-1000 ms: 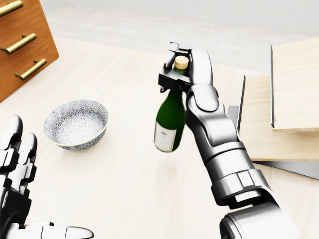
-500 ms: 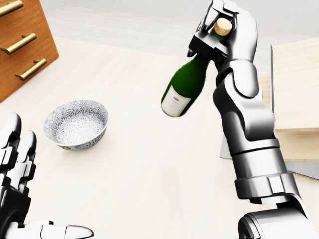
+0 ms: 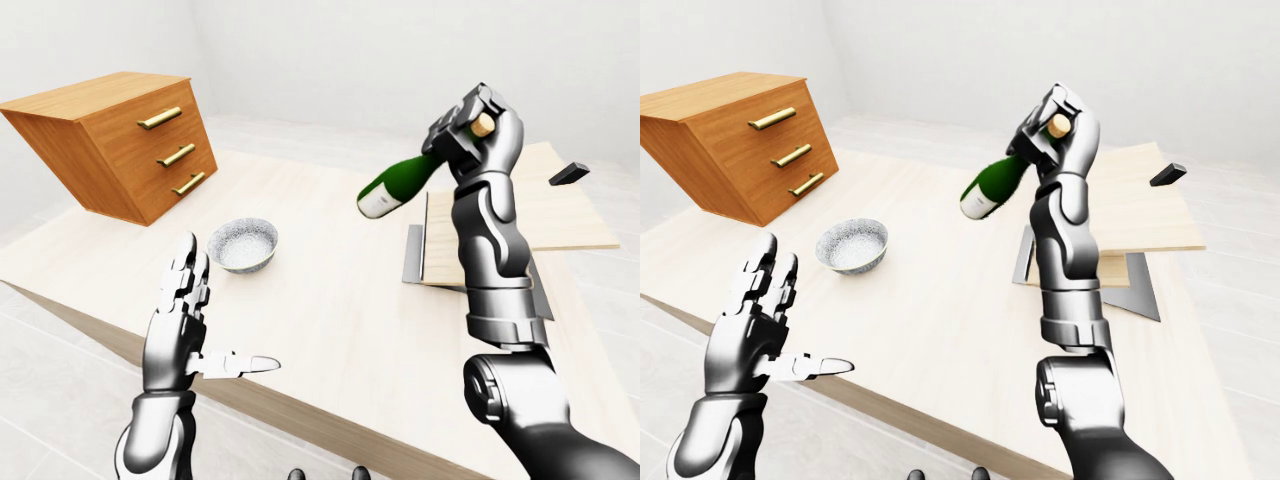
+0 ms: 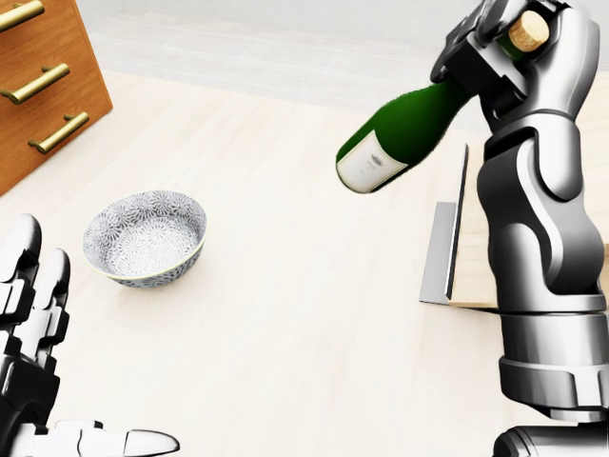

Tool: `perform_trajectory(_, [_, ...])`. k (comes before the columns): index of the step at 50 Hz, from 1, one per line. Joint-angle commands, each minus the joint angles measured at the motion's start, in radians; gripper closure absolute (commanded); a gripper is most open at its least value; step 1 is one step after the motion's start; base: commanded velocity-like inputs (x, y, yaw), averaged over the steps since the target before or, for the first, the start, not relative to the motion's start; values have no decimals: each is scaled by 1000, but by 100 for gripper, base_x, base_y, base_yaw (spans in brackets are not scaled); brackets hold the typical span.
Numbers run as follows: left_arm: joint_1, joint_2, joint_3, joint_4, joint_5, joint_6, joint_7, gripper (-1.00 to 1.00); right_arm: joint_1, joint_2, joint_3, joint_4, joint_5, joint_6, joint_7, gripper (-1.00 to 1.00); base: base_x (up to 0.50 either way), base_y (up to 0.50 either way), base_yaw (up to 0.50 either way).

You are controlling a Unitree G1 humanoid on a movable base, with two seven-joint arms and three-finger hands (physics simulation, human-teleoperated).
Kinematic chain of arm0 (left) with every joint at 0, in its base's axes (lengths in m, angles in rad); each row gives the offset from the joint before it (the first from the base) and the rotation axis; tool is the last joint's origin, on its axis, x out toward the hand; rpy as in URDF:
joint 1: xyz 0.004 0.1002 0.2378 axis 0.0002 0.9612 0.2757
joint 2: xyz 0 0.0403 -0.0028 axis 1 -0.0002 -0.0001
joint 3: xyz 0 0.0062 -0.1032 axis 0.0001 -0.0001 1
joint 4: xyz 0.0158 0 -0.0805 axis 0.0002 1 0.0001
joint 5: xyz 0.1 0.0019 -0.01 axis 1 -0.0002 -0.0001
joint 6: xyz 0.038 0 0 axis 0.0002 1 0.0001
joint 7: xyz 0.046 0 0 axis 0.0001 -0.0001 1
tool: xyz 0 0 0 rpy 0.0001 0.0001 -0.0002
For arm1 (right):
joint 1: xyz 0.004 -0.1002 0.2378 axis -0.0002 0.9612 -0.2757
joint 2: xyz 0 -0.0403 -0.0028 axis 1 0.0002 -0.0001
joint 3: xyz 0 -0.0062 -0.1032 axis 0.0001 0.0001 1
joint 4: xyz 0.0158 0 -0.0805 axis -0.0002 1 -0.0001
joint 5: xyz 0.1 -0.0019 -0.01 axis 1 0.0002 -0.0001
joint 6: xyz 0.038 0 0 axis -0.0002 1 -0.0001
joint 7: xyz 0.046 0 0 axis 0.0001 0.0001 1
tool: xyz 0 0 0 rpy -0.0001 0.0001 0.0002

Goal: Put the wine bottle on the wine rack.

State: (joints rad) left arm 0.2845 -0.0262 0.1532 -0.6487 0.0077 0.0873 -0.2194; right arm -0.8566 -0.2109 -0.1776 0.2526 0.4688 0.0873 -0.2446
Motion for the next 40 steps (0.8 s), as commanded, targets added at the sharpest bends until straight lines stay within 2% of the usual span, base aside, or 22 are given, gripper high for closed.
perform_trajectory(1, [-1, 1, -5, -5, 3, 0, 3, -100, 44, -50, -42, -115, 93, 0, -32, 100, 0, 0, 0])
perform_trajectory(12, [-7, 2, -8, -5, 6, 0, 6, -100, 78, -101, -85, -191, 213, 0, -71, 100, 0, 0, 0])
perform_trajectory(20, [-15, 6, -9, -21, 5, 0, 9, -100, 90, -151, -131, -152, 319, 0, -65, 100, 0, 0, 0])
perform_trajectory(40, [-27, 9, -28, -36, 12, 0, 20, -100, 101, -264, -170, -38, 494, 0, -36, 100, 0, 0, 0])
